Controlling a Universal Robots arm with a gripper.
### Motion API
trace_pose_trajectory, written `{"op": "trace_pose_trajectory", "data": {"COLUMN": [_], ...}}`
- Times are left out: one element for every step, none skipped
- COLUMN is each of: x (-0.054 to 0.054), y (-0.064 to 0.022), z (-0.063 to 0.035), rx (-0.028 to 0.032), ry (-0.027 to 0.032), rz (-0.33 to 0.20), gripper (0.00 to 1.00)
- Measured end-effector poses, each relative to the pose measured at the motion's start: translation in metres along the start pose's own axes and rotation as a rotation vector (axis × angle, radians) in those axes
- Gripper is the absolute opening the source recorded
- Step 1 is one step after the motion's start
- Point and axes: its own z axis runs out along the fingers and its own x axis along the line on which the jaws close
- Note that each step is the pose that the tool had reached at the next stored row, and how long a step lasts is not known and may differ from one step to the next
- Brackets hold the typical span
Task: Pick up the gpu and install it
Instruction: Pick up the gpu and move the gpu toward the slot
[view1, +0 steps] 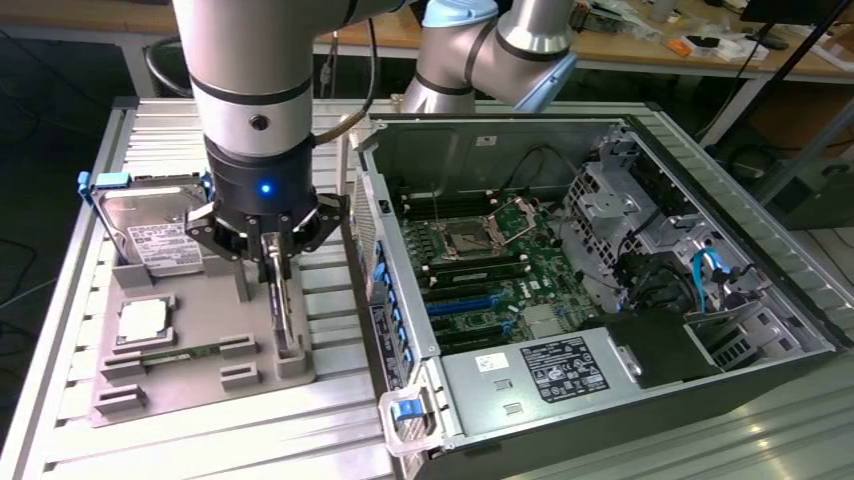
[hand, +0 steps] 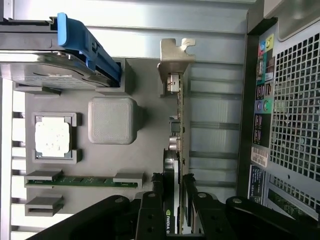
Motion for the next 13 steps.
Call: {"op": "trace_pose_trajectory", "data": {"x": [0.000,0.000,0.000,0.000,0.000,0.000,0.000,0.000,0.000,0.000,0.000,0.000,0.000], "y": [0.0000,0.0001,0.0001,0.0001,0.0001,0.0001,0.0001,0.0001,0.0001,0.0002,0.0002,0.0003,0.0003], "z": [-0.0014,-0.0025,-0.0035,-0.0045,-0.0055,-0.0064,-0.0072,-0.0081,-0.0091,-0.0112,-0.0135,-0.0165,-0.0196], "rx": [0.0010,0.0021,0.0031,0.0042,0.0055,0.0066,0.0076,0.0088,0.0099,0.0120,0.0133,0.0147,0.0157], "ry": [0.0001,0.0001,0.0002,0.0002,0.0003,0.0004,0.0004,0.0005,0.0005,0.0006,0.0007,0.0009,0.0011], "rz": [0.000,0.000,0.000,0.000,0.000,0.000,0.000,0.000,0.000,0.000,0.000,0.000,0.000], "gripper": [0.27,0.27,0.27,0.27,0.27,0.27,0.27,0.27,0.27,0.27,0.27,0.27,0.27]}}
